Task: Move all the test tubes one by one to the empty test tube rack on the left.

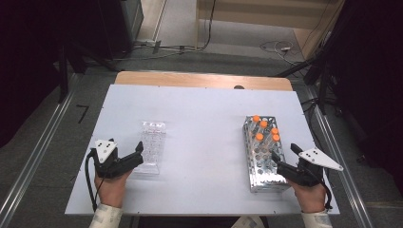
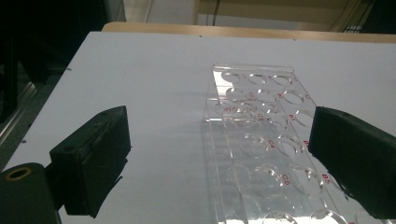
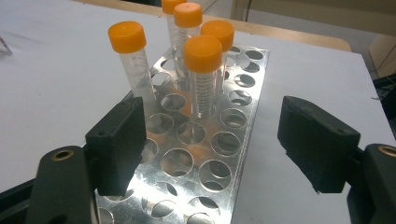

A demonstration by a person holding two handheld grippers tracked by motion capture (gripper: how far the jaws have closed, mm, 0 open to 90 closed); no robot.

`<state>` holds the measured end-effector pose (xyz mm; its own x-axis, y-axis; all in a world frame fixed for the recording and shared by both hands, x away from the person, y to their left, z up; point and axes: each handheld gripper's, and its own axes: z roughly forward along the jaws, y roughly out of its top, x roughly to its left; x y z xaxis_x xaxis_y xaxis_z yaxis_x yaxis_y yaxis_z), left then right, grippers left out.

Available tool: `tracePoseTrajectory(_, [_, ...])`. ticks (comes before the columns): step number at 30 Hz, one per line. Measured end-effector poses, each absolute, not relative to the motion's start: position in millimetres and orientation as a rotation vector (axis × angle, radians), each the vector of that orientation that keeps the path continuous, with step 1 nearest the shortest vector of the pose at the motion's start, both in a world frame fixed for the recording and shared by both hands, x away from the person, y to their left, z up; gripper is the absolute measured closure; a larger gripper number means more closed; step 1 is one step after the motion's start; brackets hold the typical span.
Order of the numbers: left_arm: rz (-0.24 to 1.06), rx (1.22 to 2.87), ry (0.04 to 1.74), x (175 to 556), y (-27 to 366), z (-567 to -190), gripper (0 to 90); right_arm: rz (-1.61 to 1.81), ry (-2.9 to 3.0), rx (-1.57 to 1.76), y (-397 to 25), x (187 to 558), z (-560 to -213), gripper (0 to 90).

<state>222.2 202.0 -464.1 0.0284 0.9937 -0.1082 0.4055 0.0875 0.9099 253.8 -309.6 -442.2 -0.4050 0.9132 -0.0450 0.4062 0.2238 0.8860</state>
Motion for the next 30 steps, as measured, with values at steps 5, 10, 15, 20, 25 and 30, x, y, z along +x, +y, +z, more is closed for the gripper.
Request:
tracePoseTrajectory(5, [0.874,1.451,1.514,222,201,-464,5.9,1.118,1.931,1.201,-307,256,-443,21.9])
tracePoseTrajectory(10, [0.883,1.449,1.515,222,201,-464,5.9,1.114,1.939,1.187,-305,262,-443,25.6])
tracePoseTrajectory(15, [0.888,1.445,1.516,222,201,-464,6.0,1.112,1.971,1.161,-303,269,-445,35.9])
tracePoseTrajectory(20, [0.888,1.444,1.516,222,201,-464,6.0,1.131,1.999,1.166,-305,276,-447,44.6])
tracePoseTrajectory(25, [0.887,1.447,1.515,222,200,-464,6.0,1.117,2.009,1.165,-303,281,-447,53.5])
tracePoseTrajectory(30, [0.888,1.443,1.517,222,200,-464,6.0,1.113,2.025,1.152,-302,284,-449,58.6])
